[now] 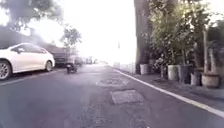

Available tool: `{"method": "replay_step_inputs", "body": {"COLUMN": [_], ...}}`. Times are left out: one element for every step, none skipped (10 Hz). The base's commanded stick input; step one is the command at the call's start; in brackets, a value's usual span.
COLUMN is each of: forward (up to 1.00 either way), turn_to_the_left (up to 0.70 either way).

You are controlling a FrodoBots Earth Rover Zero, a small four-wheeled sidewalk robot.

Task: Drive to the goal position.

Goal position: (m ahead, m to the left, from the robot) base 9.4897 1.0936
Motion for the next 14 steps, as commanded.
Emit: {"method": "replay_step_inputs", "body": {"forward": [0.45, 0.45, 0.45, 0.45, 0.45, 0.45, 0.45, 0.45, 0.45, 0.45, 0.45, 0.45, 0.45, 0.45], "turn_to_the_left": [0.0, 0.0, 0.0, 0.0, 0.0, 0.0, 0.0, 0.0, 0.0, 0.01, 0.0, 0.0, 0.01, 0.01]}}
